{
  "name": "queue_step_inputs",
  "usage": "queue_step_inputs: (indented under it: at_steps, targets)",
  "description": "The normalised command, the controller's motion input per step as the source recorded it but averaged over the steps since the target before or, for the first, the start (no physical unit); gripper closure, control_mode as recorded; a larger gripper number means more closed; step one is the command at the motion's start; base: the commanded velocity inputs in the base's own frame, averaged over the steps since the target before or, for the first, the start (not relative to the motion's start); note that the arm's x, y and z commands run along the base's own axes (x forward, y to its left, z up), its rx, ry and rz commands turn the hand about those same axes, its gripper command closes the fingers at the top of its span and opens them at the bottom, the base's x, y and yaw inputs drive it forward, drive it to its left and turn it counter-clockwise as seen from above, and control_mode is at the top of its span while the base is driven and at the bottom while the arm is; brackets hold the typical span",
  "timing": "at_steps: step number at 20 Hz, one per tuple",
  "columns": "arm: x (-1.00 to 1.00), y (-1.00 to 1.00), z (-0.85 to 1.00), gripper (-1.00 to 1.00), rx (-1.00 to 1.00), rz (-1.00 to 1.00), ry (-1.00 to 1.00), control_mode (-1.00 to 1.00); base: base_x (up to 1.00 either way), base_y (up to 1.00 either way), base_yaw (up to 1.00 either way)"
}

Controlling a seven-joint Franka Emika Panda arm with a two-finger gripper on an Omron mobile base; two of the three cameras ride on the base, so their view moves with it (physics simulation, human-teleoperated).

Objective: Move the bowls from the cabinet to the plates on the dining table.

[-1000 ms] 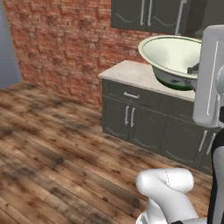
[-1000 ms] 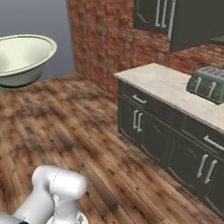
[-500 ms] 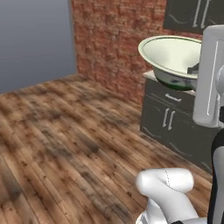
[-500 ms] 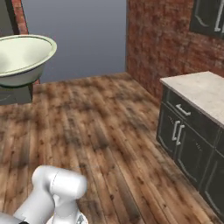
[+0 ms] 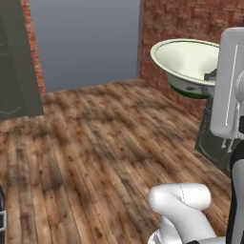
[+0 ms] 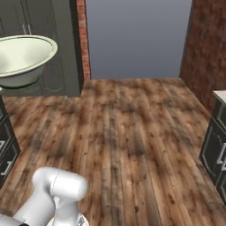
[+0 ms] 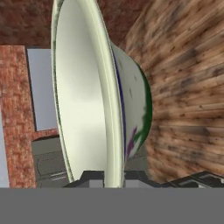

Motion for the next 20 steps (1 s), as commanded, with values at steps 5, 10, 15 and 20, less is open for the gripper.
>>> queue_step_inputs:
  at_steps: [5, 10, 15, 20]
  targets:
    - [0.0, 0.0, 0.0, 1.0, 0.0, 0.0, 0.0, 1.0, 0.0, 0.0, 0.5]
    - [0.0, 0.0, 0.0, 1.0, 0.0, 0.0, 0.0, 1.0, 0.0, 0.0, 0.5]
    - [0.0, 0.0, 0.0, 1.0, 0.0, 0.0, 0.0, 1.0, 0.0, 0.0, 0.5]
    - [0.0, 0.0, 0.0, 1.0, 0.0, 0.0, 0.0, 1.0, 0.0, 0.0, 0.5]
